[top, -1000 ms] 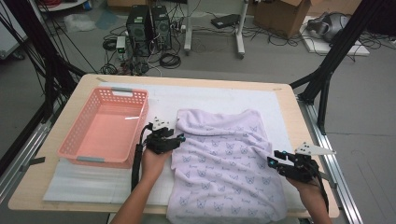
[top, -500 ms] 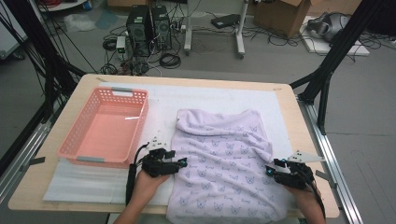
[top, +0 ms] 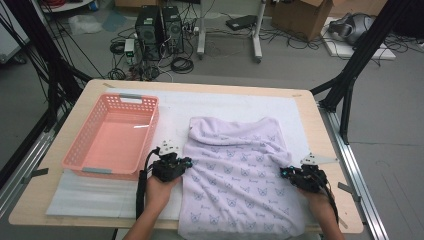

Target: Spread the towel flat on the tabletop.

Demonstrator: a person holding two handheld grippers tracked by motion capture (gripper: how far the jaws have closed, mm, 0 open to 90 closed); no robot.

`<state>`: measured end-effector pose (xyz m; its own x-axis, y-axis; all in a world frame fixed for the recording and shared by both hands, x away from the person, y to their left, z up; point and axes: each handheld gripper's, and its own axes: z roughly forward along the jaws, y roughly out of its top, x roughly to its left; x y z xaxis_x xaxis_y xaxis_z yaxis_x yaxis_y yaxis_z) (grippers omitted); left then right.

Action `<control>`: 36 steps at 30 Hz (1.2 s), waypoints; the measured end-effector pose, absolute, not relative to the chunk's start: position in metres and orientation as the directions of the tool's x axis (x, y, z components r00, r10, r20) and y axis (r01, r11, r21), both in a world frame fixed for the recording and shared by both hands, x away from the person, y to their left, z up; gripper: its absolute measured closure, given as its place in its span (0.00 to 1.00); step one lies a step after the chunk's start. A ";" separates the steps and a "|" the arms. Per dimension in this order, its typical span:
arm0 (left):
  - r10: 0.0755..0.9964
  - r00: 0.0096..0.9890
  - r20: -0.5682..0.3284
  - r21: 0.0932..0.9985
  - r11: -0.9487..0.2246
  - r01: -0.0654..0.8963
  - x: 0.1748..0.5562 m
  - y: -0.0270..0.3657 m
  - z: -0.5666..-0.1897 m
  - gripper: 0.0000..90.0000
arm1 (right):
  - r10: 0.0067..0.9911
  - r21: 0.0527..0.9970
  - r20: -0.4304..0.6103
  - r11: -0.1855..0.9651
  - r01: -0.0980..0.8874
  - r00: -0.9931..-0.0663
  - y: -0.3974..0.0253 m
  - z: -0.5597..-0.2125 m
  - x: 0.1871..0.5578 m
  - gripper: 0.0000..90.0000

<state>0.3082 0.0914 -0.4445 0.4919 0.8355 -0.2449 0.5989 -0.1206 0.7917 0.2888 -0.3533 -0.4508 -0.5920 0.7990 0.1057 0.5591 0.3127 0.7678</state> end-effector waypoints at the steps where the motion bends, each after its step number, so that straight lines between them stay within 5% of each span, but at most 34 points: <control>1: 0.840 0.491 -0.230 0.789 -0.134 0.599 0.312 0.091 -0.444 0.94 | 0.810 0.772 0.099 0.304 0.558 -0.578 -0.352 -0.451 0.293 0.94; 10: 0.869 0.447 -0.212 0.815 -0.095 0.572 0.332 0.089 -0.451 0.91 | 0.905 0.798 0.043 0.224 0.560 -0.423 -0.348 -0.449 0.319 0.94; 15: 0.839 0.483 -0.252 0.828 -0.072 0.556 0.319 0.097 -0.444 0.55 | 0.919 0.811 0.069 0.174 0.559 -0.387 -0.353 -0.443 0.309 0.68; 18: 0.828 0.502 -0.248 0.833 -0.083 0.547 0.312 0.100 -0.444 0.50 | 0.918 0.819 0.105 0.138 0.556 -0.381 -0.362 -0.437 0.297 0.63; 22: 0.822 0.529 -0.212 0.838 -0.126 0.531 0.294 0.107 -0.446 0.49 | 0.903 0.824 0.108 0.153 0.545 -0.417 -0.368 -0.431 0.279 0.60; 36: 0.761 0.578 -0.295 0.779 -0.158 0.607 0.235 0.113 -0.454 0.55 | 0.868 0.755 0.097 0.255 0.604 -0.487 -0.361 -0.450 0.212 0.63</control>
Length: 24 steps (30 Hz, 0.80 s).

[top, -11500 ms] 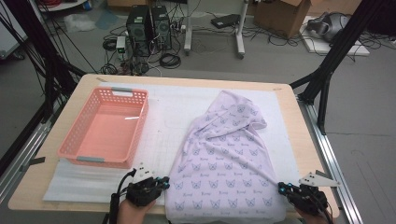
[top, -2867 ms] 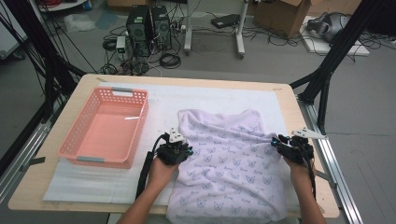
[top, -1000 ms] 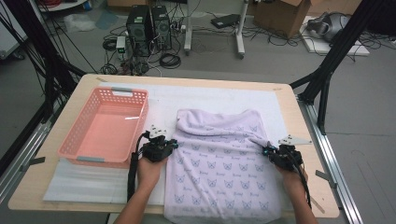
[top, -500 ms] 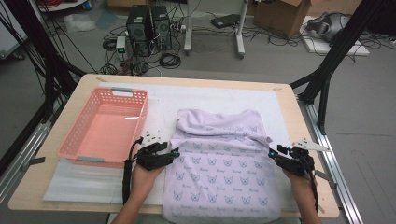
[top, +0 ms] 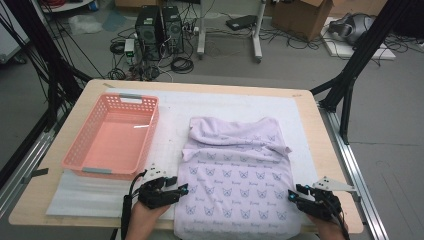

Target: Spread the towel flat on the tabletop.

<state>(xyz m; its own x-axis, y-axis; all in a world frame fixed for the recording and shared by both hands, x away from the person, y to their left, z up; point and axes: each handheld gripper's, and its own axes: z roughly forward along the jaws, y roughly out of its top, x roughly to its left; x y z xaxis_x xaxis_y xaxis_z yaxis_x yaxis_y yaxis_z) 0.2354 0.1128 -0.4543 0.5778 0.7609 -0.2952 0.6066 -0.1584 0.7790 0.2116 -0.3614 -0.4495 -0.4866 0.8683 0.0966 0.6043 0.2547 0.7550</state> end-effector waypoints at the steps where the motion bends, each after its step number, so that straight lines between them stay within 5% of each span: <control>1: 0.758 0.593 -0.270 0.784 -0.184 0.592 0.232 0.110 -0.455 0.60 | 0.872 0.761 0.076 0.263 0.593 -0.484 -0.360 -0.450 0.208 0.65; 6: 0.779 0.584 -0.227 0.787 -0.207 0.582 0.228 0.110 -0.455 0.95 | 0.881 0.759 0.067 0.259 0.597 -0.468 -0.359 -0.450 0.204 0.82; 7: 0.777 0.582 -0.238 0.785 -0.199 0.586 0.228 0.111 -0.456 0.96 | 0.873 0.755 0.102 0.245 0.609 -0.477 -0.363 -0.450 0.203 0.96; 8: 0.778 0.584 -0.232 0.787 -0.202 0.583 0.226 0.111 -0.456 0.96 | 0.873 0.755 0.106 0.241 0.610 -0.475 -0.363 -0.450 0.202 0.97; 23: 0.741 0.604 -0.294 0.777 -0.182 0.602 0.178 0.131 -0.456 0.97 | 0.848 0.756 0.130 0.250 0.605 -0.514 -0.378 -0.444 0.159 0.98; 24: 0.741 0.608 -0.284 0.784 -0.185 0.592 0.177 0.130 -0.456 0.87 | 0.848 0.759 0.131 0.248 0.602 -0.514 -0.377 -0.443 0.156 0.95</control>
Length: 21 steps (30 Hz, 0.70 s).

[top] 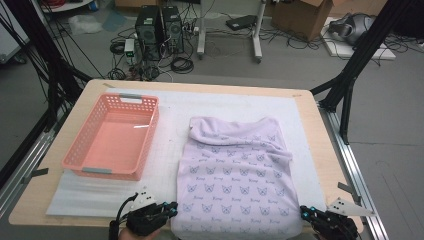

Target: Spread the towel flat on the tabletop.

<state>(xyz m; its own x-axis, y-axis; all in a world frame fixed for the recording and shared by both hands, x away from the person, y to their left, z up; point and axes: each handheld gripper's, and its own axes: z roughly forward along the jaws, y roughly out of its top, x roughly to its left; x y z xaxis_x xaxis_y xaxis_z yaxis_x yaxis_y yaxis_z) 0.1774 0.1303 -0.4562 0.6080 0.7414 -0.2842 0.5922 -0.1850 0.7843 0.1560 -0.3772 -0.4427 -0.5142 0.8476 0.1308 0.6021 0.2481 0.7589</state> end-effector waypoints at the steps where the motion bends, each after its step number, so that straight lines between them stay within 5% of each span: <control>1: 0.747 0.595 -0.295 0.797 -0.151 0.585 0.181 0.130 -0.456 0.72 | 0.852 0.765 0.131 0.238 0.598 -0.507 -0.377 -0.442 0.156 0.87; 7: 0.758 0.575 -0.309 0.829 -0.081 0.553 0.202 0.134 -0.451 0.53 | 0.869 0.795 0.165 0.162 0.584 -0.467 -0.377 -0.440 0.171 0.71; 18: 0.749 0.579 -0.322 0.796 -0.117 0.594 0.235 0.118 -0.453 0.55 | 0.889 0.763 0.111 0.209 0.612 -0.443 -0.363 -0.441 0.210 0.67; 21: 0.751 0.577 -0.321 0.786 -0.129 0.605 0.235 0.116 -0.456 0.58 | 0.888 0.752 0.086 0.239 0.615 -0.451 -0.362 -0.444 0.215 0.75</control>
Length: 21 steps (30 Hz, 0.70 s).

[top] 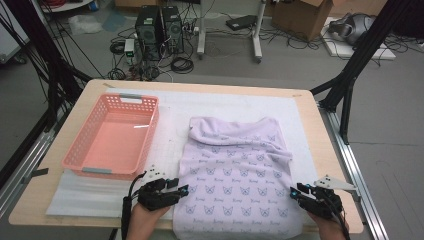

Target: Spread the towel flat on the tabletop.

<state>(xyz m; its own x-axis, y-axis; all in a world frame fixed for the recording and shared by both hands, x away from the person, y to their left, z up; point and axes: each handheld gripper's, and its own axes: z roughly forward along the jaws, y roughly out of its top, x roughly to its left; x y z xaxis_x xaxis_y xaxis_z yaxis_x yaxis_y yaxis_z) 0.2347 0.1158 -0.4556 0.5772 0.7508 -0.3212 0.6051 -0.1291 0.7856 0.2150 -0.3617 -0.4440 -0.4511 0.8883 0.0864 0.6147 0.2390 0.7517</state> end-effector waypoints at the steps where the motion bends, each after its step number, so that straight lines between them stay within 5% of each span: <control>1: 0.757 0.578 -0.305 0.795 -0.132 0.593 0.233 0.115 -0.456 0.58 | 0.888 0.752 0.086 0.239 0.615 -0.451 -0.362 -0.444 0.215 0.75; 3: 0.770 0.573 -0.281 0.795 -0.148 0.589 0.230 0.114 -0.456 0.67 | 0.887 0.746 0.073 0.254 0.615 -0.456 -0.363 -0.448 0.217 0.84; 4: 0.780 0.569 -0.261 0.794 -0.161 0.586 0.229 0.113 -0.456 0.90 | 0.881 0.747 0.091 0.248 0.618 -0.463 -0.365 -0.448 0.217 0.94; 6: 0.782 0.572 -0.246 0.796 -0.174 0.580 0.225 0.114 -0.456 0.98 | 0.878 0.747 0.086 0.256 0.613 -0.472 -0.365 -0.448 0.214 0.98; 21: 0.757 0.592 -0.274 0.790 -0.174 0.588 0.191 0.130 -0.454 0.98 | 0.850 0.755 0.133 0.247 0.608 -0.510 -0.372 -0.440 0.181 0.98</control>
<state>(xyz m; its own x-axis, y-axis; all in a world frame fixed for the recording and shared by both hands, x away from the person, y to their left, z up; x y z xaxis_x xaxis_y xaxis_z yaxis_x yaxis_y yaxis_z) 0.1907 0.1305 -0.4542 0.5924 0.7575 -0.2744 0.5879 -0.1735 0.7901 0.1808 -0.3715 -0.4400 -0.5104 0.8496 0.1329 0.6079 0.2471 0.7546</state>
